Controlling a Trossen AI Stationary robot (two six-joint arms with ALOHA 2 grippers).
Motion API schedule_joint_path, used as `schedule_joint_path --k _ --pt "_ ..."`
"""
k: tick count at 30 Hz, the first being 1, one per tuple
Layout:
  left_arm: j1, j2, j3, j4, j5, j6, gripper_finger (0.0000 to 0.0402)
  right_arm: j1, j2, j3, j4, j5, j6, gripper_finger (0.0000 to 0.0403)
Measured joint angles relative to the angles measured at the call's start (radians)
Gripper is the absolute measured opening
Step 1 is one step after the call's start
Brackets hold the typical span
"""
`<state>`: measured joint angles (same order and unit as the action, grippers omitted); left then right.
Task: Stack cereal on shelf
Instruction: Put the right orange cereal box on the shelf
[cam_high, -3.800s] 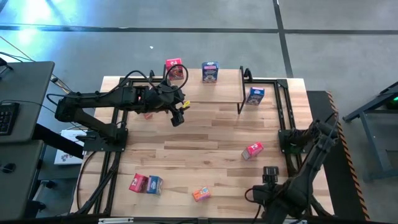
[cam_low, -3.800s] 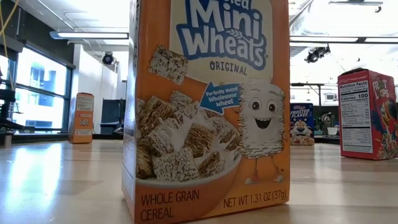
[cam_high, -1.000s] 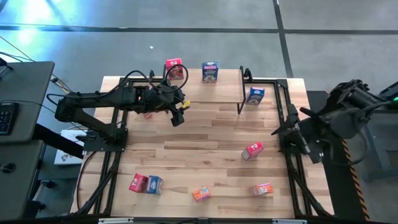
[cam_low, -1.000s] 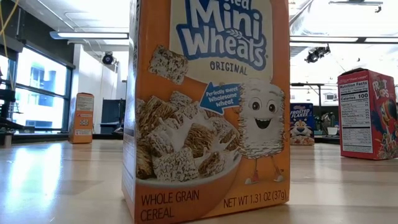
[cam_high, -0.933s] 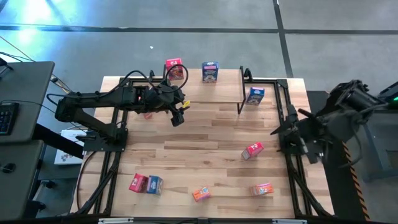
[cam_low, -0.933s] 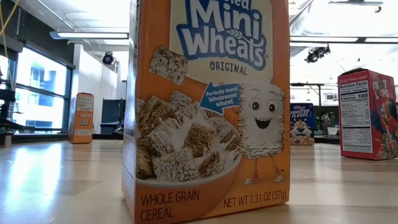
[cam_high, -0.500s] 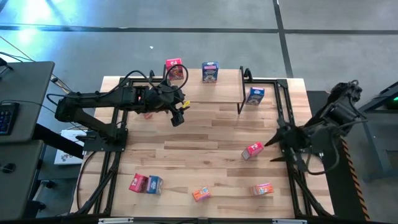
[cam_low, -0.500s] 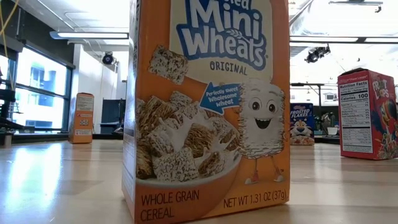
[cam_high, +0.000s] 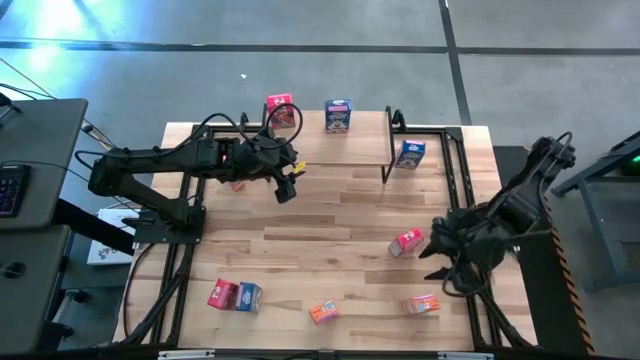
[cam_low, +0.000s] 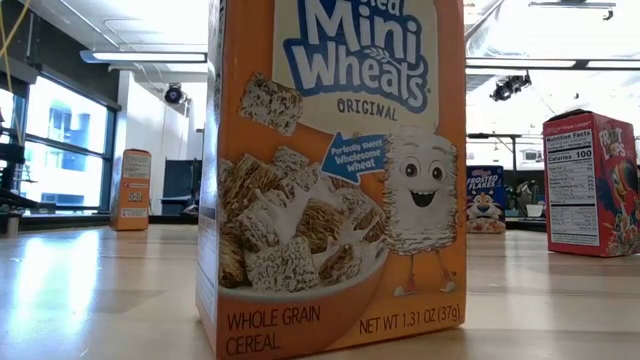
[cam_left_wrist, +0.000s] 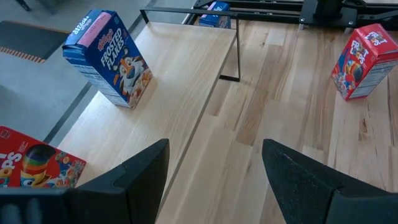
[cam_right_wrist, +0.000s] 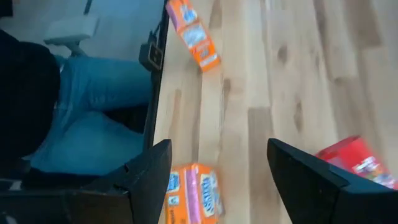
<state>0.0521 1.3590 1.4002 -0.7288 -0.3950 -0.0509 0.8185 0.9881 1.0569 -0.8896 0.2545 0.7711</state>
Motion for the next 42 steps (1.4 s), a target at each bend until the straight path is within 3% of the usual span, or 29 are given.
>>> schedule_joint_path --k 16,28,42 --pt "0.000 0.000 0.000 0.000 0.000 0.000 0.0248 0.002 0.204 -0.014 0.048 -0.161 0.068 0.0256" --pt "0.000 0.000 0.000 0.000 0.000 0.001 0.0248 0.093 0.298 -0.014 0.041 -0.154 0.193 0.0256" --pt "0.000 0.000 0.000 0.000 0.000 0.001 0.0248 0.112 0.388 -0.013 0.039 -0.209 0.241 0.0256"
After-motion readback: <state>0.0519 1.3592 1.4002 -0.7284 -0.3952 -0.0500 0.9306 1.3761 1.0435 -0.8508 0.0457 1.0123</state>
